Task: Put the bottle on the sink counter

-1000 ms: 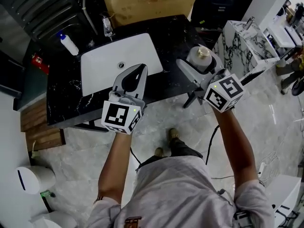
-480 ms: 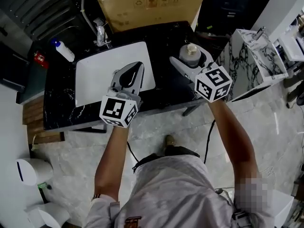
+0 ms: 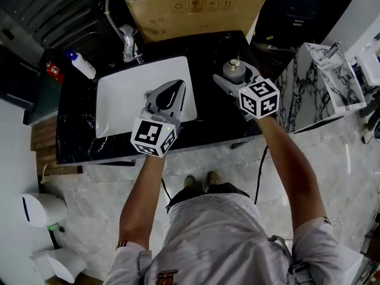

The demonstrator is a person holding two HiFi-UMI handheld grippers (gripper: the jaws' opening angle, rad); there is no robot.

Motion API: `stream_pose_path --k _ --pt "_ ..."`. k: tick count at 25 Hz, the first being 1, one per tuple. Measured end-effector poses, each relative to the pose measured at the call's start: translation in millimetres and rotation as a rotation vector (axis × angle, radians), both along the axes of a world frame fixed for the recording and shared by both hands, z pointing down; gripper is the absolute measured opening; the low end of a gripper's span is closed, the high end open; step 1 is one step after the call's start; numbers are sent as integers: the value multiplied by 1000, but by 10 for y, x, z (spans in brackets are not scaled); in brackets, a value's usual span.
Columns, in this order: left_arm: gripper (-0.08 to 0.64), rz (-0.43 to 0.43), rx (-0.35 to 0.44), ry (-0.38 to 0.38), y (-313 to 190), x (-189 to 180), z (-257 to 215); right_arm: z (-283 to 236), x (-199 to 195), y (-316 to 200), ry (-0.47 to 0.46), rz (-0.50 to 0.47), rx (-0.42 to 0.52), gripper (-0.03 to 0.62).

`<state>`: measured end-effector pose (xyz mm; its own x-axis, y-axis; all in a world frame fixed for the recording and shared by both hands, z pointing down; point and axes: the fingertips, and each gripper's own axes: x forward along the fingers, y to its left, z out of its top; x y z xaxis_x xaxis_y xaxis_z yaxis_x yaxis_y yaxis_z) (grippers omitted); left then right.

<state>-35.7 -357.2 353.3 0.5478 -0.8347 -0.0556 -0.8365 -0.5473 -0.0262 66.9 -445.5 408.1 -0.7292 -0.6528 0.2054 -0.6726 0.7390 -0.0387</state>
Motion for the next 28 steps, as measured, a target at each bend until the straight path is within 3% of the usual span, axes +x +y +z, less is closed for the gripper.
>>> stream_pose_path --k 18,28 --pt "0 50 -21 -5 -223 -181 122 702 -275 -434 189 17 -155 336" --pt "-2 54 -41 -1 -293 -237 220 879 -330 -508 233 7 -194 336"
